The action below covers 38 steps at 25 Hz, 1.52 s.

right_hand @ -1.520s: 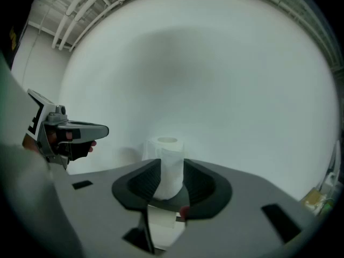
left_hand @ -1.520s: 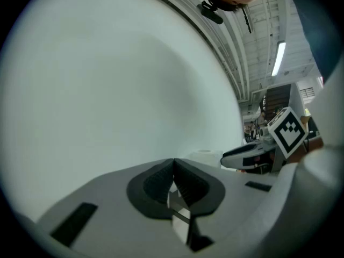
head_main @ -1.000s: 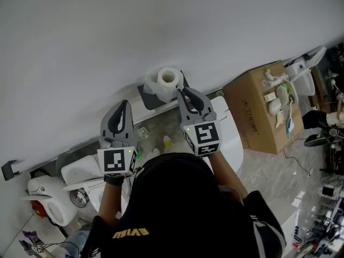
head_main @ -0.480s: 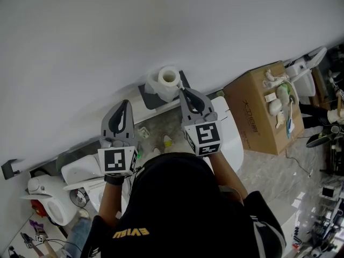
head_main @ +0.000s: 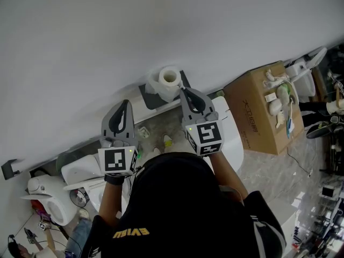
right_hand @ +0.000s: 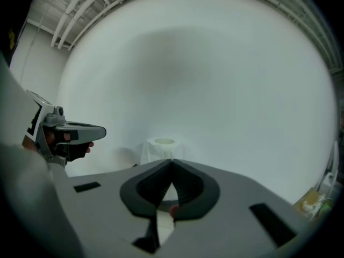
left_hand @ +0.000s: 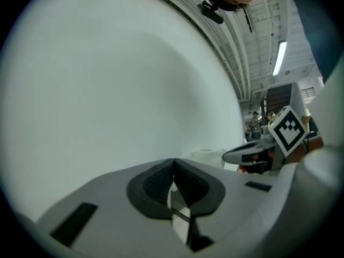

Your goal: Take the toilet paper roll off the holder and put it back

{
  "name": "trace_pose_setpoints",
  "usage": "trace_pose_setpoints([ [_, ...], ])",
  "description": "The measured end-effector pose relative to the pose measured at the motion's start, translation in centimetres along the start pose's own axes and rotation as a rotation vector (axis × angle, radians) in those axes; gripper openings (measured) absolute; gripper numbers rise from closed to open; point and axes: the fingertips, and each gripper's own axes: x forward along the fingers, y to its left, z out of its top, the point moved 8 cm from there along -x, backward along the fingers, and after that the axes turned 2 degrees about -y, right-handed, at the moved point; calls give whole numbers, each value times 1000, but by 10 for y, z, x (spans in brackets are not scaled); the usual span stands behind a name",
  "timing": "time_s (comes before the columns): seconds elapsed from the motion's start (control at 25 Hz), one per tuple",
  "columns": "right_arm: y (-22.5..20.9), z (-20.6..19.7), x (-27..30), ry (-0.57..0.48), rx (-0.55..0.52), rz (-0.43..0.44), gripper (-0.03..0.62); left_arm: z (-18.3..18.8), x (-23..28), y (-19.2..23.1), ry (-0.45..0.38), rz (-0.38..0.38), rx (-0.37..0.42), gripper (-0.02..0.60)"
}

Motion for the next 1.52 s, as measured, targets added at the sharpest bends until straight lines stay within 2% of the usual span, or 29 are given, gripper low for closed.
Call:
trace_pose_setpoints([
  [0.64,-1,-1,-18,1,34,-41,12,-7,-12,8,5,-2,-25,11],
  [1.24,16,2,-63,-8,22,-105,-5,-15,-42,-5,19,-84,-29,11],
  [1.52,31,-2,-94,15,51,-89,-6,-14,-51,-28,-19,-150,-61,11],
])
